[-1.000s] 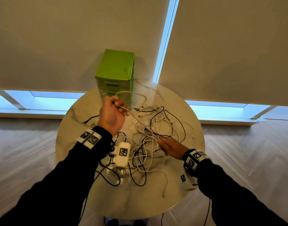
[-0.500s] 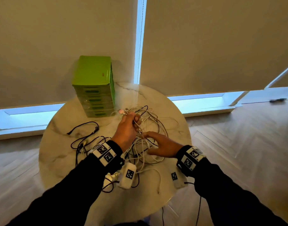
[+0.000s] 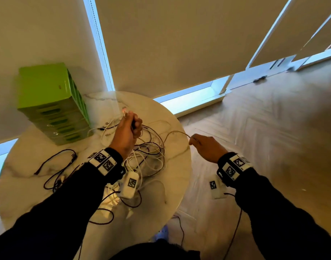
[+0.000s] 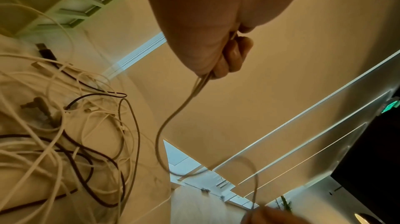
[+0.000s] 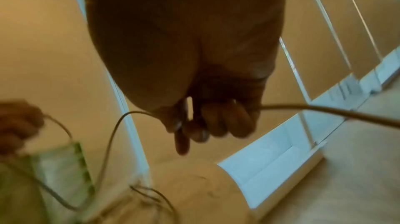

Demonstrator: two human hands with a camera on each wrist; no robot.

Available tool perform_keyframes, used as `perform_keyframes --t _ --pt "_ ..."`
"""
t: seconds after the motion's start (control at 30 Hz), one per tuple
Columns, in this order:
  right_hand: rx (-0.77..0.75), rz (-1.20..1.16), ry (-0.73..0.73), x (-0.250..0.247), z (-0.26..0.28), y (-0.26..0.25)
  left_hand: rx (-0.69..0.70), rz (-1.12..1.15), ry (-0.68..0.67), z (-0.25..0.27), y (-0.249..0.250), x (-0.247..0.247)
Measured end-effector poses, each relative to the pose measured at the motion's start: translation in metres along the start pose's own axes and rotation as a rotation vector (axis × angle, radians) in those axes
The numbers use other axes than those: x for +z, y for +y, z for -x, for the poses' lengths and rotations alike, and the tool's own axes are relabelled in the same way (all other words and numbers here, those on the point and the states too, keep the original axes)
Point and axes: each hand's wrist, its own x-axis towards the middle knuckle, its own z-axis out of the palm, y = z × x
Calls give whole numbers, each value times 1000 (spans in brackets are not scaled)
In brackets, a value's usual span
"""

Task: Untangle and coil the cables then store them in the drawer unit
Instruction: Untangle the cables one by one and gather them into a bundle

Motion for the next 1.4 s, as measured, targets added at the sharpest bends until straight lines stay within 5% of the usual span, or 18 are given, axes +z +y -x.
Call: perform_keyframes --t 0.1,0.17,0.33,0.53,0.63,0.8,0.97,1.13,1.2,1.4 --pt "230 223 -271 33 8 34 -66 57 -53 8 -7 -4" --pt "215 259 -343 58 20 32 -129 104 -74 15 -15 -6" --pt "-303 -91 -310 106 31 -46 -210 35 -125 35 -30 0" --pt "-244 -503 41 119 24 -85 -138 -174 -146 37 -27 -6" --pt "-277 -717 -57 101 25 -90 -98 -308 -88 34 -28 -17" --pt "-388 -286 -15 73 15 -80 -14 -462 156 30 -23 -34" --pt "-224 -113 144 42 -6 -43 73 -347 187 27 6 -53" --pt "-62 396 -331 71 -1 2 155 -175 198 27 23 -61" --pt "-22 316 -447 93 12 -1 160 -178 189 30 20 -59" --pt "-363 -226 -254 135 11 -74 120 -176 169 38 -1 -56"
